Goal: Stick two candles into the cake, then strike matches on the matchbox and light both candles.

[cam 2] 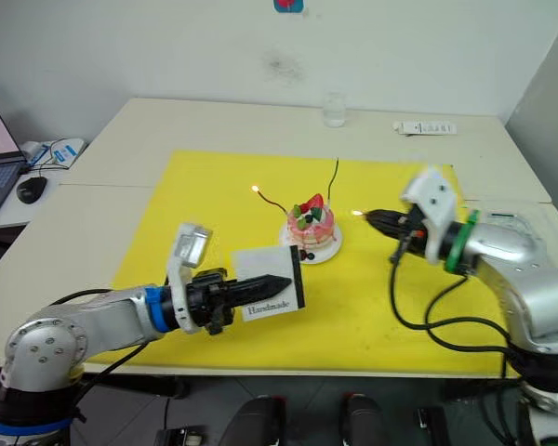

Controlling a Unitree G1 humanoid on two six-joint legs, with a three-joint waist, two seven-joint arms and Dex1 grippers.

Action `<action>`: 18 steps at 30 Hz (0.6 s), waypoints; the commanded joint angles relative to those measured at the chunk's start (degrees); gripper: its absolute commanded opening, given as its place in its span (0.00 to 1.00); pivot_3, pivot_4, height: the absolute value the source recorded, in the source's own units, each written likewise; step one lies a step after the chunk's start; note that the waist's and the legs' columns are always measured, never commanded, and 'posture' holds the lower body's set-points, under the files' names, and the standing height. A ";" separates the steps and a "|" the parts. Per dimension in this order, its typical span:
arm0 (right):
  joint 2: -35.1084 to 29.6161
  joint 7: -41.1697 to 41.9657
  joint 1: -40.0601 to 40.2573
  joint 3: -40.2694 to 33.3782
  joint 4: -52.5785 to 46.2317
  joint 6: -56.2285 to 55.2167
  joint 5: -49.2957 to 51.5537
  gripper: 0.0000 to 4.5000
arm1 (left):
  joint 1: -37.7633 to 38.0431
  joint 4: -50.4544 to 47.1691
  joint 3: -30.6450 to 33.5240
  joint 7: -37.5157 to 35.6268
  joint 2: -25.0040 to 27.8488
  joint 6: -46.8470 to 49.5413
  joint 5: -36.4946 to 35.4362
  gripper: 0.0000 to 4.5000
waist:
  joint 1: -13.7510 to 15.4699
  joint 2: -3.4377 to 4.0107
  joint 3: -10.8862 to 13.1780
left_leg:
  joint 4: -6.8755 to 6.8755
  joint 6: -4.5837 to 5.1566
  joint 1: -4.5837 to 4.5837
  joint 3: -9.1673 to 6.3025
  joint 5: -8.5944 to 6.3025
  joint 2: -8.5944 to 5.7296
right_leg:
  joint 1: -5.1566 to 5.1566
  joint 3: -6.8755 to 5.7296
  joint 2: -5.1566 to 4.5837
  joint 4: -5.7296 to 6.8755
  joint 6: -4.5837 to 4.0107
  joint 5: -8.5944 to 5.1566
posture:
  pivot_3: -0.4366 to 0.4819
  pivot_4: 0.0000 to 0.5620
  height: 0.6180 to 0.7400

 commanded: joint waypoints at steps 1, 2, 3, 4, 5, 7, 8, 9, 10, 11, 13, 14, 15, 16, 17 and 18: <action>-2.17 -4.76 1.52 -6.05 5.75 -4.97 -4.99 0.01 | -1.04 -4.37 -3.10 -1.76 -3.61 -5.82 9.22 0.00 | -0.03 0.00 0.00 | 0.00 0.00 0.00 0.00 0.00 0.00 | 0.01 0.01 0.03 0.00 0.01 0.01 | 0.48 0.27 1.00; -2.47 -5.81 1.80 -6.80 7.30 -5.86 -5.96 0.01 | -1.32 -4.56 -3.65 -1.68 -4.71 -6.95 11.30 0.00 | 0.02 0.00 0.00 | 0.02 0.00 0.00 -0.01 0.00 -0.02 | 0.01 0.00 0.09 0.00 0.02 0.01 | 0.48 0.27 1.00; -2.65 -7.96 2.03 -7.69 9.12 -6.48 -7.60 0.01 | -1.73 -4.86 -4.62 -2.38 -5.17 -8.20 14.28 0.00 | 0.05 0.00 0.00 | 0.04 0.00 -0.01 -0.02 0.00 -0.04 | 0.01 -0.01 0.11 0.01 0.01 0.01 | 0.48 0.27 1.00; -2.63 -10.26 2.20 -8.56 10.78 -6.65 -9.06 0.01 | -2.02 -5.16 -5.51 -3.08 -5.53 -9.09 16.59 0.00 | 0.06 0.00 0.00 | 0.06 0.01 -0.01 -0.04 0.01 -0.03 | 0.02 -0.01 0.14 0.02 0.02 0.02 | 0.48 0.27 1.00; -2.71 -11.56 2.51 -9.15 12.03 -6.94 -10.01 0.01 | -2.24 -5.42 -6.21 -3.57 -5.99 -9.82 18.17 0.00 | 0.06 0.01 0.00 | 0.06 0.01 -0.01 -0.06 0.01 -0.02 | 0.03 -0.02 0.17 0.02 0.02 0.02 | 0.48 0.27 1.00; -3.11 -13.70 3.17 -9.76 14.36 -7.62 -12.04 0.01 | -2.77 -5.84 -7.37 -4.44 -6.96 -11.11 20.60 0.00 | 0.05 0.01 -0.01 | 0.06 0.01 -0.01 -0.05 0.01 -0.02 | 0.02 0.00 0.24 0.02 0.05 0.03 | 0.48 0.27 1.00; -3.27 -14.48 3.31 -10.04 15.44 -7.44 -12.73 0.01 | -3.04 -6.00 -7.94 -4.94 -7.34 -11.77 21.98 0.00 | 0.05 0.01 -0.01 | 0.06 0.01 -0.01 -0.06 0.01 -0.01 | 0.02 0.00 0.26 0.03 0.08 0.05 | 0.48 0.27 1.00; -3.26 -15.74 3.10 -10.43 16.64 -6.64 -13.38 0.01 | -3.31 -6.09 -8.63 -5.66 -7.56 -12.61 23.74 0.00 | 0.03 0.01 -0.01 | 0.06 0.01 -0.01 -0.06 0.00 -0.02 | 0.02 0.01 0.27 0.02 0.10 0.06 | 0.48 0.27 1.00; -3.40 -16.78 2.79 -10.58 18.09 -6.16 -14.09 0.01 | -3.46 -6.18 -9.35 -6.55 -7.60 -13.43 25.48 0.00 | 0.01 0.01 -0.01 | 0.05 0.01 -0.01 -0.05 0.00 -0.01 | 0.02 0.01 0.29 0.01 0.16 0.10 | 0.48 0.27 1.00; -3.51 -17.17 2.55 -10.66 19.23 -5.89 -14.28 0.01 | -3.52 -6.30 -9.98 -7.23 -7.66 -14.06 26.92 0.00 | 0.01 0.02 -0.01 | 0.05 0.01 -0.02 -0.05 0.00 -0.01 | 0.01 0.02 0.32 0.01 0.16 0.10 | 0.48 0.27 1.00; -4.00 -17.66 2.38 -10.22 21.44 -5.41 -15.12 0.01 | -3.42 -6.54 -10.89 -8.11 -8.09 -15.08 28.93 0.00 | 0.01 0.02 -0.01 | 0.05 0.01 -0.02 -0.06 0.00 -0.02 | 0.01 0.01 0.36 0.00 0.16 0.10 | 0.48 0.27 1.00; -4.09 -18.47 2.12 -10.20 22.72 -4.98 -15.66 0.01 | -3.27 -6.63 -11.26 -8.43 -8.42 -15.56 29.81 0.00 | 0.01 0.06 -0.03 | 0.05 0.01 -0.02 -0.06 0.00 -0.01 | 0.01 0.00 0.38 0.00 0.16 0.09 | 0.48 0.27 1.00; -4.20 -19.15 1.85 -10.13 23.76 -4.63 -16.08 0.01 | -3.12 -6.69 -11.55 -8.78 -8.66 -15.97 30.64 0.00 | 0.01 0.06 -0.04 | 0.05 0.01 -0.02 -0.06 0.00 -0.01 | 0.01 0.01 0.39 0.01 0.16 0.09 | 0.48 0.27 1.00; -4.41 -19.76 1.48 -9.91 24.92 -4.56 -16.62 0.01 | -2.89 -6.68 -11.87 -9.34 -8.81 -16.45 31.58 0.00 | 0.01 0.07 -0.04 | 0.05 0.01 -0.02 -0.06 0.00 -0.01 | 0.01 0.00 0.39 0.01 0.16 0.09 | 0.48 0.27 1.00; -4.47 -20.42 0.99 -9.80 26.02 -3.96 -16.98 0.01 | -2.69 -6.66 -12.06 -9.79 -8.99 -16.82 32.32 0.00 | -0.03 0.07 -0.04 | 0.05 0.01 -0.02 -0.07 0.01 -0.01 | 0.02 -0.01 0.40 0.02 0.16 0.09 | 0.48 0.27 1.00; -4.64 -20.77 0.80 -9.63 26.98 -3.94 -17.48 0.01 | -2.40 -6.79 -12.17 -10.09 -9.14 -17.10 32.80 0.00 | -0.05 0.08 -0.04 | 0.05 0.01 -0.01 -0.06 0.00 -0.02 | 0.01 0.01 0.42 0.03 0.16 0.10 | 0.48 0.27 1.00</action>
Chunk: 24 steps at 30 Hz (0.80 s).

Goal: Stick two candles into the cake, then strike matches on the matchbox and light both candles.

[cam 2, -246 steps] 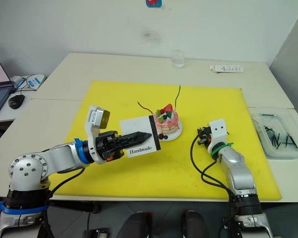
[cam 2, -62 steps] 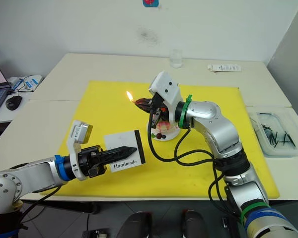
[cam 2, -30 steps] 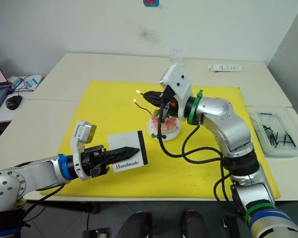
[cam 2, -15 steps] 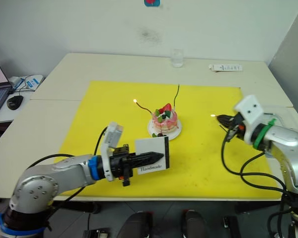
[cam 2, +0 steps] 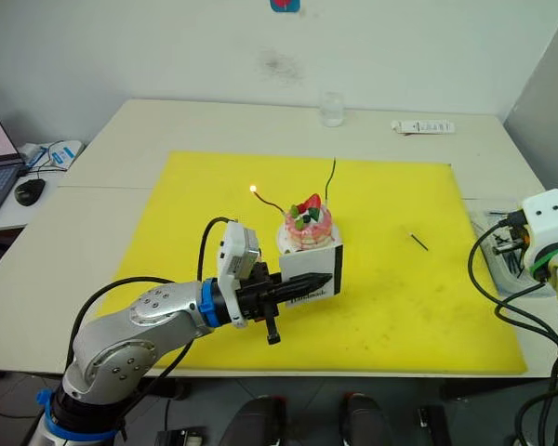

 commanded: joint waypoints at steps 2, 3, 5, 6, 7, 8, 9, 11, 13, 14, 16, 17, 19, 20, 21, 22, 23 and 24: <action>-1.85 -2.00 -1.90 -1.39 2.37 0.73 -1.60 0.01 | 0.72 -2.52 -0.40 -1.88 -0.81 -2.28 2.27 0.00 | -0.05 0.02 -0.01 | 0.01 0.00 0.00 -0.01 0.00 0.00 | 0.01 0.01 0.04 0.01 0.00 0.00 | 0.48 0.27 1.00; -1.84 -1.96 -2.01 -1.32 2.67 0.96 -1.51 0.01 | 0.90 -2.62 -0.33 -2.09 -0.89 -2.33 2.50 0.00 | -0.05 0.02 -0.01 | 0.01 0.00 0.01 -0.01 0.00 0.00 | 0.00 0.01 0.06 0.01 0.00 0.00 | 0.48 0.27 1.00; -1.52 -2.10 -2.44 -1.46 3.26 1.88 -1.08 0.05 | 1.05 -2.77 -0.13 -2.27 -1.07 -2.21 2.65 0.00 | -0.05 0.03 -0.02 | 0.01 0.00 0.01 -0.03 0.00 0.00 | 0.00 0.00 0.09 0.02 0.00 0.00 | 0.48 0.27 1.00; -1.42 -2.14 -2.49 -1.46 3.37 1.82 -0.99 0.10 | 1.14 -2.90 0.22 -2.05 -1.28 -1.91 2.23 0.00 | -0.05 0.03 -0.02 | 0.01 0.00 0.01 -0.04 0.00 0.00 | 0.01 0.00 0.12 0.02 0.00 0.00 | 0.48 0.27 1.00; -1.41 -2.11 -2.47 -1.35 3.44 1.57 -0.98 0.15 | 1.12 -3.05 0.48 -1.96 -1.33 -1.66 1.97 0.00 | -0.05 0.03 -0.02 | 0.01 0.00 0.01 -0.04 0.00 0.01 | 0.01 0.00 0.13 0.02 0.00 0.00 | 0.48 0.27 1.00; -1.45 -2.07 -2.42 -1.24 3.47 1.34 -0.99 0.21 | 1.10 -3.15 0.66 -1.91 -1.36 -1.48 1.82 0.00 | -0.05 0.03 -0.02 | 0.01 0.00 0.01 -0.05 0.00 0.01 | 0.01 0.00 0.13 0.02 0.00 0.00 | 0.48 0.27 1.00; -1.54 -2.10 -2.28 -1.07 3.31 0.71 -1.19 0.28 | 1.02 -3.38 0.95 -1.80 -1.23 -1.15 1.53 0.00 | -0.05 0.03 -0.02 | 0.01 0.00 0.01 -0.05 0.00 0.01 | 0.01 0.01 0.14 0.02 0.01 0.00 | 0.48 0.27 1.00; -1.62 -2.19 -2.09 -1.00 2.70 0.03 -1.35 0.43 | 0.70 -3.72 1.53 -1.33 -1.06 -0.32 0.78 0.00 | -0.09 0.04 -0.02 | 0.01 0.00 0.01 -0.04 0.00 0.01 | 0.00 0.02 0.16 0.02 0.01 0.01 | 0.48 0.27 1.00; -1.76 -2.42 -1.93 -1.31 1.67 -0.62 -1.43 0.59 | 0.18 -4.09 2.17 -0.90 -1.03 0.65 -0.18 0.00 | -0.17 0.04 -0.02 | 0.01 0.00 0.01 -0.05 0.00 0.02 | 0.01 0.01 0.17 0.02 0.01 0.01 | 0.48 0.27 1.00; -1.88 -2.45 -1.83 -1.44 1.16 -0.94 -1.47 0.67 | -0.02 -4.22 2.35 -0.85 -0.97 0.99 -0.41 0.00 | -0.23 0.04 -0.02 | 0.02 0.00 0.01 -0.06 0.00 0.02 | 0.01 0.01 0.17 0.03 0.01 0.01 | 0.48 0.27 1.00; -1.85 -2.67 -1.82 -2.10 0.26 -1.40 -1.27 0.83 | -0.52 -4.23 2.73 -0.77 -0.88 1.71 -0.83 0.00 | -0.32 0.04 -0.02 | 0.02 0.00 0.01 -0.06 0.00 0.02 | 0.01 0.02 0.18 0.04 0.01 0.01 | 0.48 0.27 1.00; -1.75 -2.74 -1.95 -2.47 -0.18 -2.49 -1.13 0.91 | -0.82 -4.04 2.80 -1.03 -0.64 1.92 -0.73 0.00 | -0.33 0.04 -0.03 | 0.02 0.00 0.01 -0.06 0.00 0.02 | 0.01 0.02 0.18 0.05 0.01 0.01 | 0.48 0.27 1.00; -0.95 -1.45 -2.71 -2.69 -1.48 -5.44 0.32 0.99 | -1.14 -3.36 3.18 -1.63 -0.24 2.22 -0.92 0.00 | -0.36 0.04 -0.03 | 0.04 0.00 0.02 -0.09 0.00 0.01 | 0.03 0.01 0.19 0.05 0.02 0.01 | 0.48 0.27 1.00; -0.53 0.21 -2.94 -2.25 -2.35 -6.85 1.49 0.99 | -1.20 -3.11 3.45 -1.92 -0.02 2.41 -1.07 0.00 | -0.37 0.05 -0.03 | 0.04 0.00 0.02 -0.08 0.00 0.01 | 0.02 0.03 0.19 0.06 0.02 0.01 | 0.48 0.27 1.00; 0.19 2.83 -2.95 -1.51 -3.68 -8.76 3.34 0.99 | -1.11 -2.82 3.99 -2.06 0.18 2.89 -1.77 0.00 | -0.40 0.05 -0.03 | 0.04 0.00 0.03 -0.07 0.00 0.01 | 0.03 0.05 0.20 0.06 0.02 0.01 | 0.48 0.27 1.00; 0.94 5.82 -2.63 -0.34 -5.21 -11.17 4.92 0.99 | -0.90 -2.37 4.92 -2.07 0.40 3.71 -3.15 0.00 | -0.57 0.05 -0.03 | 0.04 0.00 0.03 -0.07 0.00 0.01 | 0.03 0.05 0.21 0.06 0.02 0.01 | 0.48 0.27 1.00; 1.79 8.20 -2.30 0.37 -6.57 -12.28 6.62 0.99 | -0.69 -1.99 5.78 -2.05 0.56 4.51 -4.50 0.00 | -0.80 0.04 -0.03 | 0.04 0.00 0.04 -0.07 0.00 0.03 | 0.03 0.05 0.25 0.05 0.02 0.02 | 0.48 0.27 1.00; 3.26 10.00 -2.08 0.65 -7.90 -11.99 8.89 0.99 | -0.43 -1.50 6.97 -2.03 0.83 5.72 -6.67 0.00 | -0.90 0.04 -0.03 | 0.04 0.00 0.07 -0.08 0.00 0.06 | 0.04 0.06 0.29 0.06 0.03 0.02 | 0.48 0.27 1.00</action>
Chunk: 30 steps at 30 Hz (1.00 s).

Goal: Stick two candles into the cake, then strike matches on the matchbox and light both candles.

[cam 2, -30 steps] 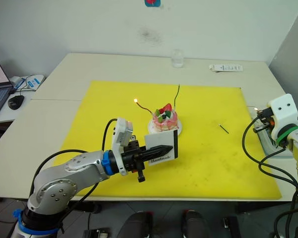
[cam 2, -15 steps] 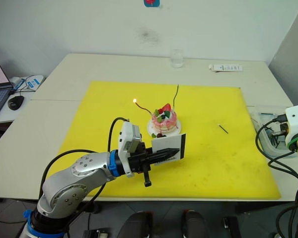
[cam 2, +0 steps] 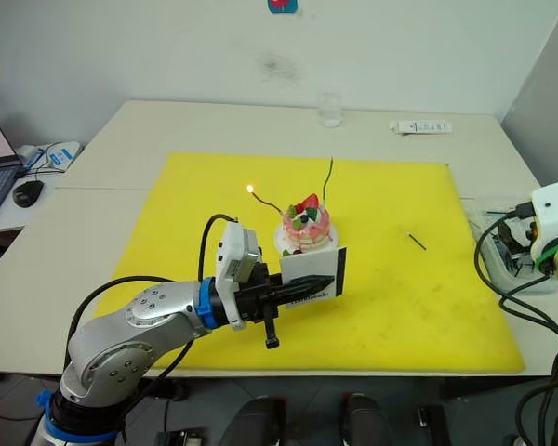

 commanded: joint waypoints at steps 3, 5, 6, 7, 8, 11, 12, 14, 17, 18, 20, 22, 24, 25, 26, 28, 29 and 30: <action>4.66 9.00 0.51 2.47 -6.60 -3.12 8.05 0.99 | 0.50 1.72 6.75 0.58 1.75 6.35 -12.70 0.00 | -0.06 0.00 0.00 | -0.01 0.00 0.06 -0.09 0.00 0.08 | 0.02 -0.06 0.09 0.06 0.00 0.00 | 0.48 0.27 1.00; 6.45 9.98 0.42 4.99 -5.53 -4.27 7.68 0.99 | 1.32 3.08 8.79 0.37 3.54 9.04 -17.30 0.00 | -0.06 0.00 0.00 | -0.02 0.00 0.06 -0.12 0.00 0.10 | 0.02 -0.10 0.10 0.10 -0.02 -0.01 | 0.48 0.27 1.00; 7.16 10.18 0.27 5.99 -4.84 -4.60 7.46 0.99 | 1.78 3.55 9.41 0.13 4.43 10.01 -18.69 0.00 | -0.06 0.00 0.00 | -0.01 0.00 0.06 -0.11 0.00 0.10 | 0.02 -0.09 0.09 0.10 -0.02 -0.01 | 0.48 0.27 1.00; 7.67 10.36 0.10 6.79 -4.20 -5.03 7.15 0.99 | 2.10 3.90 9.85 -0.02 5.13 10.67 -19.57 0.00 | -0.06 0.00 0.00 | 0.00 0.00 0.08 -0.08 0.00 0.09 | 0.03 -0.06 0.09 0.11 -0.02 -0.01 | 0.48 0.27 1.00; 8.61 10.34 -0.10 7.93 -2.14 -6.39 6.25 0.99 | 2.63 4.12 10.23 -0.36 6.05 11.35 -20.37 0.00 | -0.06 0.00 0.00 | 0.00 0.00 0.08 -0.08 0.00 0.08 | 0.03 -0.04 0.08 0.10 -0.02 -0.01 | 0.48 0.27 1.00; 10.80 10.09 -0.61 10.30 3.22 -9.46 4.54 0.99 | 3.57 4.06 10.77 -0.46 7.53 12.46 -22.27 0.00 | -0.06 0.00 0.00 | 0.01 0.00 0.08 -0.06 0.00 0.07 | 0.05 0.02 0.05 0.10 -0.03 -0.01 | 0.48 0.27 1.00; 11.60 9.58 -1.00 10.64 4.87 -10.43 3.97 0.99 | 3.70 3.93 10.89 -0.36 7.71 12.44 -22.41 0.00 | -0.04 0.00 0.00 | 0.00 0.00 0.09 -0.05 0.00 0.07 | 0.05 0.04 0.04 0.10 -0.03 -0.01 | 0.48 0.27 1.00; 12.89 8.42 -1.99 11.27 8.43 -12.10 2.78 0.99 | 4.01 3.60 10.91 0.28 7.68 11.85 -21.82 0.00 | -0.01 0.00 0.00 | 0.01 0.00 0.08 -0.04 0.00 0.07 | 0.06 0.07 0.00 0.11 -0.03 -0.01 | 0.48 0.27 1.00; 14.36 7.46 -3.34 11.17 12.06 -13.45 2.13 0.99 | 4.37 3.12 11.09 1.09 7.58 11.74 -22.57 0.00 | -0.03 0.00 0.00 | 0.02 0.00 0.08 0.00 0.00 0.05 | 0.05 0.18 -0.01 0.11 -0.02 0.00 | 0.48 0.27 1.00; 14.72 7.13 -3.74 10.87 12.95 -13.45 2.28 0.99 | 4.54 2.83 11.16 1.38 7.60 11.81 -22.98 0.00 | -0.04 0.00 0.00 | 0.02 0.00 0.08 0.01 0.00 0.05 | 0.05 0.23 -0.01 0.12 -0.02 0.00 | 0.48 0.27 1.00; 15.14 6.50 -4.50 10.41 14.49 -12.86 2.55 0.99 | 4.96 2.32 11.32 1.84 7.75 11.90 -23.58 0.00 | -0.04 0.00 0.00 | 0.01 0.00 0.10 0.03 0.00 0.05 | 0.04 0.40 0.01 0.13 -0.01 0.00 | 0.48 0.27 1.00; 15.28 6.07 -5.11 10.60 15.68 -12.46 2.38 0.99 | 5.29 2.15 11.63 2.00 8.14 11.92 -24.06 0.00 | -0.05 0.00 0.00 | 0.00 0.00 0.13 0.05 0.00 0.06 | 0.04 0.45 0.03 0.14 -0.02 0.00 | 0.48 0.27 1.00; 15.31 5.86 -5.67 10.74 16.61 -11.25 2.48 0.99 | 5.46 2.10 11.76 2.21 8.45 11.88 -24.35 0.00 | -0.05 0.00 0.00 | -0.01 0.00 0.16 0.08 0.00 0.05 | 0.04 0.50 0.05 0.14 -0.02 0.00 | 0.48 0.27 1.00; 15.26 5.85 -5.91 10.79 17.08 -10.82 2.49 0.99 | 5.51 2.09 11.76 2.39 8.58 11.85 -24.56 0.00 | -0.05 0.00 0.00 | -0.01 0.00 0.19 0.09 0.00 0.05 | 0.05 0.53 0.06 0.15 -0.02 0.00 | 0.48 0.27 1.00; 15.22 5.76 -6.04 10.76 17.43 -10.70 2.48 0.95 | 5.57 2.06 11.74 2.50 8.70 11.80 -24.64 0.00 | -0.06 0.00 0.00 | -0.01 0.00 0.21 0.11 0.00 0.05 | 0.06 0.55 0.06 0.16 -0.02 0.00 | 0.48 0.27 1.00; 14.82 6.18 -5.95 11.05 17.76 -10.67 2.22 0.85 | 5.69 1.97 11.70 2.70 8.87 11.69 -24.82 0.00 | -0.05 0.00 0.00 | -0.01 0.00 0.25 0.14 0.00 0.05 | 0.06 0.64 0.07 0.18 -0.01 0.00 | 0.48 0.27 1.00; 14.73 6.25 -5.87 11.11 17.84 -10.62 2.15 0.78 | 5.75 1.94 11.69 2.76 8.89 11.67 -24.85 0.00 | -0.05 0.00 0.00 | -0.01 0.00 0.26 0.14 0.00 0.05 | 0.08 0.70 0.07 0.20 -0.01 0.00 | 0.48 0.27 1.00; 14.64 6.42 -5.80 11.25 17.95 -10.60 2.02 0.70 | 5.83 1.89 11.67 2.79 8.88 11.67 -24.85 0.00 | -0.03 0.00 0.00 | -0.01 0.00 0.27 0.14 0.00 0.05 | 0.09 0.74 0.08 0.19 0.00 0.01 | 0.48 0.27 1.00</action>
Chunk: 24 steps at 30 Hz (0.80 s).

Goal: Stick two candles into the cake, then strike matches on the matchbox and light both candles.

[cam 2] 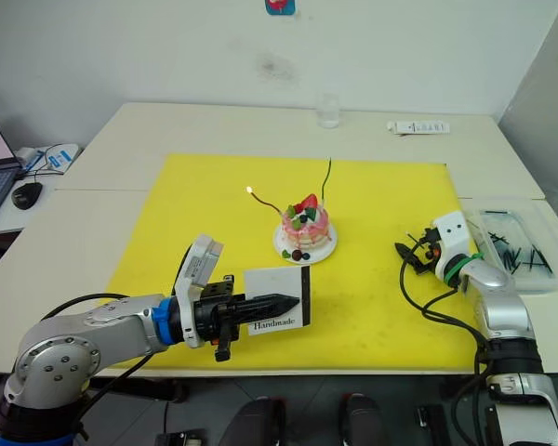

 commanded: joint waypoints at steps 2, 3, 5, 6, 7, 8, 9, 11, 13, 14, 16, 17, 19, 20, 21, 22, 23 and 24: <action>-0.59 0.20 -0.67 -0.25 0.67 0.39 -0.65 0.55 | 0.21 -1.87 1.19 0.10 0.41 -0.71 -1.53 0.00 | 0.03 0.00 0.00 | 0.01 0.00 0.01 0.03 0.00 -0.05 | 0.02 0.14 0.01 -0.01 0.05 0.03 | 0.48 0.27 1.00; -0.52 0.37 -0.76 -0.06 0.65 0.44 -0.67 0.55 | 0.17 -1.86 1.13 0.15 0.34 -0.71 -1.58 0.00 | 0.02 0.00 0.00 | 0.02 0.00 0.01 0.06 0.00 -0.07 | 0.03 0.21 0.01 -0.02 0.07 0.04 | 0.48 0.27 1.00; -0.55 0.61 -0.96 0.25 0.72 0.58 -0.78 0.55 | 0.03 -1.87 0.93 0.16 0.23 -0.69 -1.58 0.00 | 0.02 0.00 0.00 | 0.04 0.01 0.02 0.13 0.00 -0.11 | 0.05 0.36 0.01 -0.05 0.14 0.08 | 0.48 0.27 1.00; -0.54 0.49 -1.11 0.22 0.93 0.63 -0.84 0.55 | -0.03 -1.85 0.83 0.16 0.16 -0.69 -1.54 0.00 | 0.00 -0.01 0.00 | 0.04 0.01 0.05 0.19 0.00 -0.11 | 0.07 0.43 0.01 -0.07 0.14 0.08 | 0.48 0.27 1.00; -0.66 0.51 -1.27 0.29 1.31 0.43 -1.06 0.55 | -0.08 -1.84 0.73 0.11 0.11 -0.70 -1.46 0.00 | -0.01 -0.01 0.00 | 0.05 0.01 0.07 0.22 0.00 -0.11 | 0.07 0.47 0.01 -0.08 0.14 0.08 | 0.48 0.27 1.00; -0.73 0.52 -1.42 0.27 1.67 0.29 -1.20 0.55 | -0.11 -1.83 0.65 0.06 0.07 -0.73 -1.37 0.00 | -0.02 -0.01 0.00 | 0.04 0.01 0.08 0.25 0.00 -0.11 | 0.07 0.50 0.01 -0.08 0.14 0.08 | 0.48 0.27 1.00; -0.78 0.46 -1.69 0.18 2.21 0.20 -1.33 0.55 | -0.23 -1.72 0.55 0.06 -0.02 -0.74 -1.27 0.00 | -0.01 -0.01 0.00 | 0.05 0.01 0.09 0.26 0.00 -0.11 | 0.08 0.51 0.01 -0.08 0.14 0.08 | 0.48 0.27 1.00; -0.85 0.40 -2.36 -0.07 3.22 0.14 -1.47 0.55 | -0.41 -1.58 0.34 -0.01 -0.17 -0.76 -1.13 0.00 | -0.01 -0.01 0.00 | 0.04 0.01 0.10 0.25 0.00 -0.10 | 0.08 0.50 0.02 -0.07 0.14 0.09 | 0.48 0.27 1.00; -0.76 0.26 -2.99 -0.30 3.90 0.44 -1.30 0.55 | -0.51 -1.50 0.18 -0.09 -0.29 -0.78 -0.98 0.00 | -0.01 -0.01 0.00 | 0.04 0.01 0.12 0.25 0.01 -0.10 | 0.09 0.51 0.03 -0.06 0.14 0.09 | 0.48 0.27 1.00; -0.70 0.28 -3.22 -0.34 4.05 0.56 -1.19 0.55 | -0.53 -1.49 0.15 -0.12 -0.32 -0.79 -0.94 0.00 | -0.01 -0.01 -0.01 | 0.05 0.01 0.13 0.25 0.01 -0.10 | 0.11 0.51 0.03 -0.06 0.14 0.09 | 0.48 0.27 1.00; -0.62 0.30 -3.58 -0.30 4.39 0.62 -1.13 0.55 | -0.59 -1.51 0.04 -0.19 -0.40 -0.81 -0.85 0.00 | -0.01 -0.01 0.00 | 0.06 0.01 0.15 0.25 0.01 -0.10 | 0.13 0.53 0.03 -0.07 0.13 0.09 | 0.48 0.27 1.00; -0.62 0.35 -3.70 -0.24 4.60 0.58 -1.18 0.51 | -0.65 -1.50 -0.03 -0.19 -0.48 -0.85 -0.80 0.00 | -0.01 -0.01 0.00 | 0.07 0.02 0.15 0.25 0.01 -0.11 | 0.14 0.55 0.03 -0.07 0.13 0.09 | 0.48 0.27 1.00; -0.56 0.17 -3.95 -0.08 5.21 0.71 -1.39 0.42 | -0.65 -1.36 -0.06 -0.19 -0.73 -1.08 -0.48 0.00 | -0.01 -0.01 -0.01 | 0.07 0.02 0.14 0.27 0.01 -0.11 | 0.14 0.58 0.03 -0.08 0.12 0.09 | 0.48 0.27 1.00; -0.52 0.05 -4.08 -0.08 5.53 0.89 -1.42 0.35 | -0.69 -1.27 -0.13 -0.25 -0.82 -1.16 -0.24 0.00 | -0.01 -0.01 -0.01 | 0.07 0.03 0.14 0.27 0.01 -0.12 | 0.14 0.58 0.03 -0.08 0.12 0.09 | 0.48 0.27 1.00; -0.48 -0.01 -4.20 -0.07 5.77 0.94 -1.44 0.28 | -0.70 -1.21 -0.15 -0.23 -0.91 -1.19 -0.12 0.00 | -0.01 -0.01 -0.01 | 0.07 0.03 0.14 0.27 0.02 -0.12 | 0.15 0.58 0.03 -0.09 0.12 0.09 | 0.48 0.27 1.00; -0.42 -0.05 -4.31 -0.09 5.93 0.95 -1.42 0.19 | -0.69 -1.21 -0.15 -0.21 -0.98 -1.18 -0.08 0.00 | -0.01 -0.01 -0.01 | 0.07 0.03 0.14 0.26 0.02 -0.12 | 0.16 0.58 0.03 -0.10 0.12 0.09 | 0.48 0.27 1.00; -0.38 -0.08 -4.40 -0.09 6.04 0.96 -1.42 0.12 | -0.63 -1.28 -0.13 -0.17 -1.02 -1.18 -0.11 0.00 | -0.01 -0.01 -0.01 | 0.07 0.03 0.14 0.26 0.02 -0.12 | 0.16 0.58 0.03 -0.10 0.12 0.09 | 0.48 0.27 1.00; -0.38 -0.05 -4.44 -0.04 6.07 0.91 -1.44 0.04 | -0.51 -1.41 -0.08 -0.11 -1.03 -1.17 -0.23 0.00 | -0.01 -0.01 -0.01 | 0.07 0.03 0.14 0.26 0.02 -0.11 | 0.16 0.57 0.04 -0.11 0.12 0.10 | 0.48 0.27 1.00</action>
